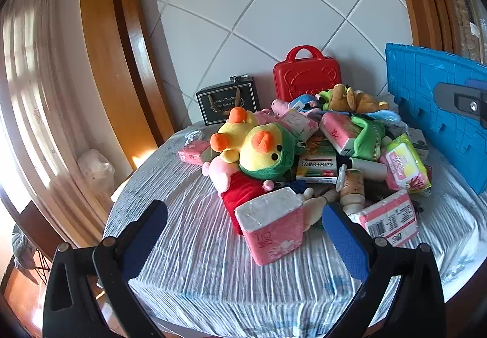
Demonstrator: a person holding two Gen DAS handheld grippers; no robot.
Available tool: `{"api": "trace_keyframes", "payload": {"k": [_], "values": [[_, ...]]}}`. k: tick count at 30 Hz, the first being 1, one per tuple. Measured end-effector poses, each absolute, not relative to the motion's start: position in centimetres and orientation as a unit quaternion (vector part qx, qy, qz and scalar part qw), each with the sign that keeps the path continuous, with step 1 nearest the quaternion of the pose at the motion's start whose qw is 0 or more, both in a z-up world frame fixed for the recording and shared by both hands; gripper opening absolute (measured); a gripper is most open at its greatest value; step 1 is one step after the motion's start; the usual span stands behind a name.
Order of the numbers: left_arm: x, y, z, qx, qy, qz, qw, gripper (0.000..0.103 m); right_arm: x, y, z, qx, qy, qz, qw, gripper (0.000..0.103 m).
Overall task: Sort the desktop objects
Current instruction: 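Move the right tool to the yellow duck plush while the left tool approaches the pink tissue pack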
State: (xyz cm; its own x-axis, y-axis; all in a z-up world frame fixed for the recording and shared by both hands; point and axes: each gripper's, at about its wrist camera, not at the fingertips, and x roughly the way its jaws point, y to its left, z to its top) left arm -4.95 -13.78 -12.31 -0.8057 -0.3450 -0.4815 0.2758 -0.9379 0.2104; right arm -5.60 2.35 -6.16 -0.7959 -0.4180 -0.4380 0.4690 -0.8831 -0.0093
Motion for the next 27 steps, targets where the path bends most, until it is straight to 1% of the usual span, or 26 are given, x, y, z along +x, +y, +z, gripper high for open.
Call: {"api": "trace_keyframes", "payload": {"k": [6,12,16,21,24,27], "values": [[-7.9,-18.2,-12.7,0.272,-0.070,-0.946,0.160,0.103,-10.1,-6.6,-5.9,0.222,0.110,-0.928,0.278,0.103],[-10.3,-21.2,-14.4,0.295,-0.064,-0.941,0.150,0.103,-15.6,-12.8,-6.9,0.244,0.152,-0.901,0.326,0.103],[-11.6,-21.6,-15.3,0.305,-0.068,-0.938,0.149,0.103,-19.9,-16.8,-8.2,0.292,0.182,-0.859,0.380,0.103],[-13.0,-22.2,-15.6,0.320,-0.049,-0.932,0.165,0.103,-23.7,-21.3,-10.1,0.309,0.253,-0.818,0.413,0.103],[-13.5,-22.1,-15.8,0.326,-0.046,-0.928,0.172,0.103,-25.7,-23.7,-11.9,0.332,0.282,-0.780,0.449,0.103],[-14.0,-22.0,-16.1,0.331,-0.044,-0.924,0.186,0.103,-26.8,-25.8,-13.3,0.334,0.314,-0.757,0.465,0.103]]}}
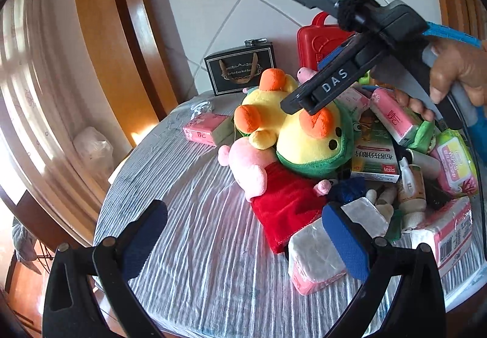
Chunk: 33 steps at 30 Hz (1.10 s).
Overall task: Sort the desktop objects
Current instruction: 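Move the right tool to the yellow duck plush while the left tool approaches the pink tissue pack, then close the right tool on the duck plush while the left tool grasps the plastic-wrapped tissue pack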
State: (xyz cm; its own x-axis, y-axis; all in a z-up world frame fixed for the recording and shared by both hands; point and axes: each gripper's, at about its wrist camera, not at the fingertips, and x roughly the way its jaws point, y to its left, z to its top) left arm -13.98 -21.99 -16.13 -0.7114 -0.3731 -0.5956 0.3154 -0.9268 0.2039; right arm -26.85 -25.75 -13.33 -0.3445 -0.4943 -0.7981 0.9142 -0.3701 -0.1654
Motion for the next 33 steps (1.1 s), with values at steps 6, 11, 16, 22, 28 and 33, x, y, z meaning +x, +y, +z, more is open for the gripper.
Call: {"api": "trace_keyframes", "payload": {"k": [6,11,16,22,28,33], "values": [[-14.2,-21.9,-16.5,0.337,-0.033,-0.917,0.209,0.103,-28.7,-28.3,-16.2,0.357,0.360,-0.707,0.493,0.103],[-14.6,-21.7,-16.9,0.343,-0.030,-0.913,0.220,0.103,-29.8,-30.2,-18.1,0.370,0.392,-0.685,0.491,0.103],[-14.8,-21.3,-17.3,0.344,-0.029,-0.915,0.211,0.103,-30.8,-31.7,-20.0,0.389,0.398,-0.673,0.487,0.103],[-15.5,-20.0,-18.2,0.338,-0.069,-0.932,0.113,0.103,-30.5,-31.9,-20.6,0.379,0.418,-0.673,0.479,0.103],[-16.5,-20.6,-19.5,0.358,-0.104,-0.928,-0.021,0.103,-31.2,-31.1,-20.7,0.397,0.399,-0.674,0.479,0.103],[-16.8,-21.3,-19.2,0.377,-0.112,-0.914,-0.100,0.103,-31.2,-31.2,-20.7,0.404,0.392,-0.680,0.471,0.103]]}}
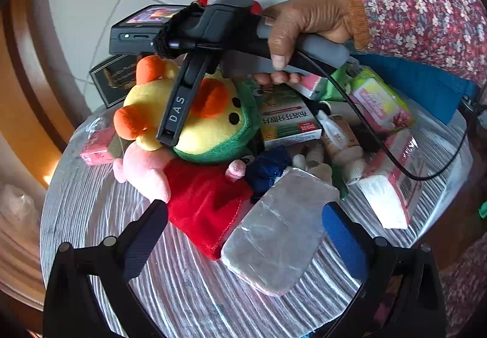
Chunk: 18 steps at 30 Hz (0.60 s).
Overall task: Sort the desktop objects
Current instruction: 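Close the right tool on the duck plush while the left tool grasps the plastic-wrapped tissue pack, then lift both held items and carry them over the blue bin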
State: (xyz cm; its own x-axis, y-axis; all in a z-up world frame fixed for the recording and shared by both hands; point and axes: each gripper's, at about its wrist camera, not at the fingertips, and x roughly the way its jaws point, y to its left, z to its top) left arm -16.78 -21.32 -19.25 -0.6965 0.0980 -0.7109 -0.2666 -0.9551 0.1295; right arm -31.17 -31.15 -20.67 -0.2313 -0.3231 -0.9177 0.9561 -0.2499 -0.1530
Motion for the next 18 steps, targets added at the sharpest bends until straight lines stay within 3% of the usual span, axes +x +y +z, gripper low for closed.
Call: {"api": "trace_keyframes", "payload": {"k": [7,10,13,18], "values": [[-17.6,-19.8,-20.8,-0.402,0.181,0.876,0.197,0.101,-31.0,-31.4,-20.7,0.406,0.391,-0.681,0.468,0.103],[-17.8,-18.9,-22.7,-0.427,0.201,0.852,0.227,0.077,-30.9,-31.4,-20.7,0.406,0.390,-0.684,0.464,0.103],[-17.4,-18.4,-24.0,-0.420,0.216,0.852,0.225,0.063,-30.8,-31.3,-20.9,0.403,0.390,-0.689,0.460,0.103],[-16.6,-17.5,-25.6,-0.417,0.200,0.862,0.208,0.053,-30.4,-31.8,-21.6,0.393,0.412,-0.690,0.447,0.103]]}}
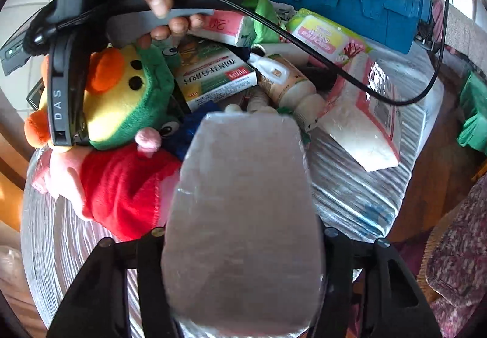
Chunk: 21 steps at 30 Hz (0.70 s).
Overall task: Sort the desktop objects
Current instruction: 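Lift both held items and carry them over the blue bin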
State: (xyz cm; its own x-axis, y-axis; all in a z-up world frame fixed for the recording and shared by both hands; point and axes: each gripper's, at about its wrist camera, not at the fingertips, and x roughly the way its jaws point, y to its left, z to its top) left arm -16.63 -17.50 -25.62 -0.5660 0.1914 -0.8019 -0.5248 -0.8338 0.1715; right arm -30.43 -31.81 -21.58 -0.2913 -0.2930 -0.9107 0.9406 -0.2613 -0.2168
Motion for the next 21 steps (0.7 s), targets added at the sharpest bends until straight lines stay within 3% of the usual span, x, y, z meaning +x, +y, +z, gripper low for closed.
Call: {"api": "trace_keyframes", "payload": {"k": [4,8,10,21], "values": [[-15.6,-16.2,-26.1,-0.405,0.211,0.874,0.166,0.051,-30.3,-31.5,-21.8,0.378,0.414,-0.698,0.445,0.103],[-15.5,-16.6,-26.1,-0.410,0.184,0.886,0.114,0.049,-29.2,-30.5,-21.2,0.346,0.403,-0.730,0.430,0.079],[-15.2,-16.9,-25.8,-0.406,0.176,0.892,0.092,0.049,-29.0,-29.5,-20.5,0.343,0.376,-0.746,0.429,0.073],[-14.5,-18.4,-20.0,-0.359,0.159,0.920,0.028,0.049,-27.9,-21.9,-13.0,0.323,0.225,-0.835,0.385,0.068]]}}
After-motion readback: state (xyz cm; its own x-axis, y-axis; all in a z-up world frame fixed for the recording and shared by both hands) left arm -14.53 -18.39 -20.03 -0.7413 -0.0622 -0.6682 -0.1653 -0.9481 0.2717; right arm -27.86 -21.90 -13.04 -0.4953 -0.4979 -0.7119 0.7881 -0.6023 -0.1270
